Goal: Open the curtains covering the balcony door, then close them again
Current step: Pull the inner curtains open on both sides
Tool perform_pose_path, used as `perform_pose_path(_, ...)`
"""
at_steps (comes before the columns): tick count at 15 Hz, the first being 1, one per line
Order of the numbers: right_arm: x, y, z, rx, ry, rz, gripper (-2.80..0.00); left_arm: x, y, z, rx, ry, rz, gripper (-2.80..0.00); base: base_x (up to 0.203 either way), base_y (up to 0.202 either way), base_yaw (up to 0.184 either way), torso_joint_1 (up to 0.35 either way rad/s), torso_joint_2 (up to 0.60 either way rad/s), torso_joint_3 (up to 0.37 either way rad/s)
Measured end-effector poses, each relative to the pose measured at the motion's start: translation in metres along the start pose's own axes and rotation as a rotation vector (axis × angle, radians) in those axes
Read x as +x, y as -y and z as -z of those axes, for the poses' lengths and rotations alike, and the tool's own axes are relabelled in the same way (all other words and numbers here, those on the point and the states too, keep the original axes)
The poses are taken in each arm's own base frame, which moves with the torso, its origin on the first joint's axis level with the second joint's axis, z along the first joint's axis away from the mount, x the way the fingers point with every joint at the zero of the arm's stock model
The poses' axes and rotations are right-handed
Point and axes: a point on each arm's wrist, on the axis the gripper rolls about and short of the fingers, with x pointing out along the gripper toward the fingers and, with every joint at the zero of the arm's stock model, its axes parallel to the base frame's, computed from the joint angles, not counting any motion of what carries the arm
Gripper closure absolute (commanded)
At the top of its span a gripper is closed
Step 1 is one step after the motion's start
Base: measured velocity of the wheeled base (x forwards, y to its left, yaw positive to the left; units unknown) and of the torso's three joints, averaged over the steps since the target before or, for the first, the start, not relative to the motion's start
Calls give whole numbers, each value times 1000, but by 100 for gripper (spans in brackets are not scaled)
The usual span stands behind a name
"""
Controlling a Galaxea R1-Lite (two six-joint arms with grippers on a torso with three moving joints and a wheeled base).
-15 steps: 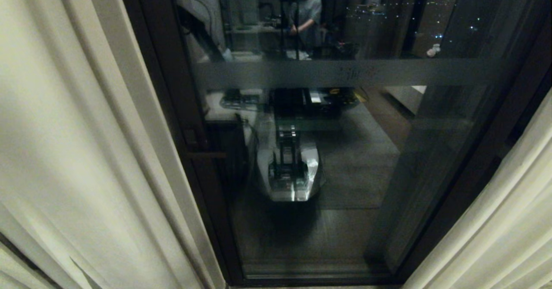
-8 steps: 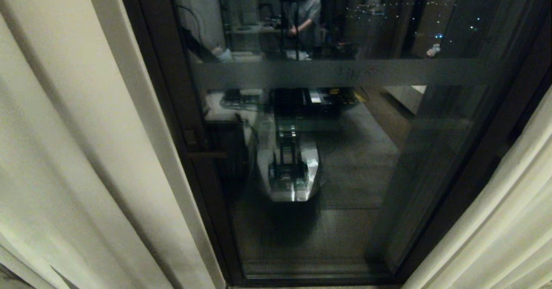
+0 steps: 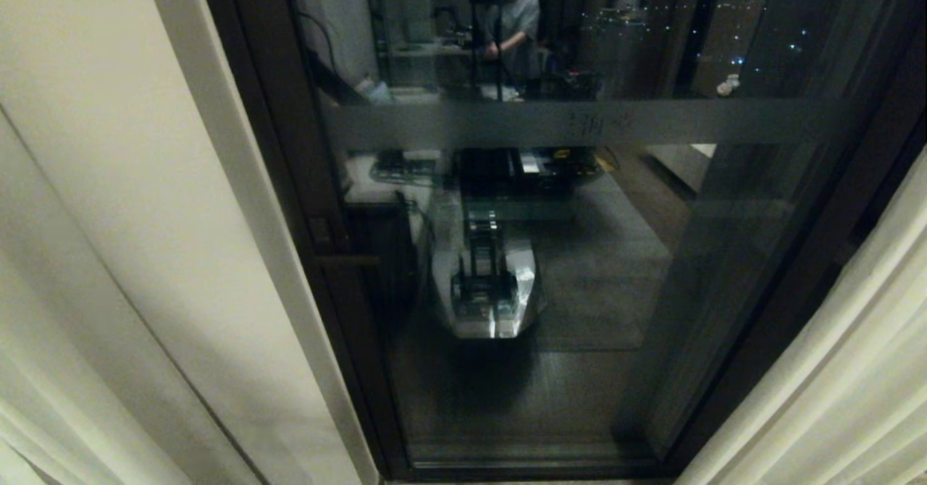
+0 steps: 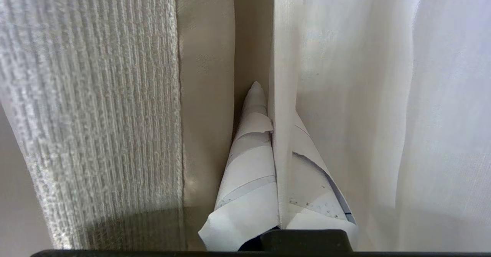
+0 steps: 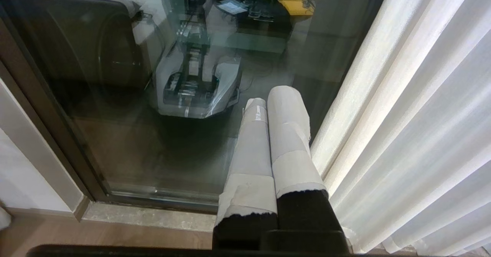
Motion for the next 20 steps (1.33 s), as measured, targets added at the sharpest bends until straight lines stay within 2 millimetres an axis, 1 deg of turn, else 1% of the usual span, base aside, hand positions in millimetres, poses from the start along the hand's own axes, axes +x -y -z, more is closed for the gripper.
perform_pose_path(2, 0, 0, 0, 0, 0, 0, 0, -6, 5, -10, -11, -9, 1, 0, 0, 0, 0, 0, 0, 0)
perform_pose_path(5, 0, 0, 0, 0, 0, 0, 0, -22, 21, -31, -49, -26, 6, 0, 0, 0, 0, 0, 0, 0)
perform_pose_path(7, 0, 0, 0, 0, -1, 0, 0, -33, 39, -55, -64, -6, 25, 0, 0, 0, 0, 0, 0, 0)
perform_pose_path(9, 0, 0, 0, 0, 0, 0, 0, -42, 61, -77, -90, 19, 61, 0, 0, 0, 0, 0, 0, 0)
perform_pose_path(11, 0, 0, 0, 0, 0, 0, 0, -51, 85, -93, -108, 31, 105, 0, 0, 0, 0, 0, 0, 0)
perform_pose_path(13, 0, 0, 0, 0, -1, 0, 0, -60, 113, -102, -138, 24, 167, 0, 0, 0, 0, 0, 0, 0)
perform_pose_path(16, 0, 0, 0, 0, 0, 0, 0, -75, 158, -104, -188, -5, 272, 0, 0, 0, 0, 0, 0, 0)
perform_pose_path(18, 0, 0, 0, 0, -1, 0, 0, -85, 178, -104, -211, -23, 324, 0, 0, 0, 0, 0, 0, 0)
perform_pose_path(20, 0, 0, 0, 0, -1, 0, 0, -92, 193, -107, -225, -28, 363, 0, 0, 0, 0, 0, 0, 0)
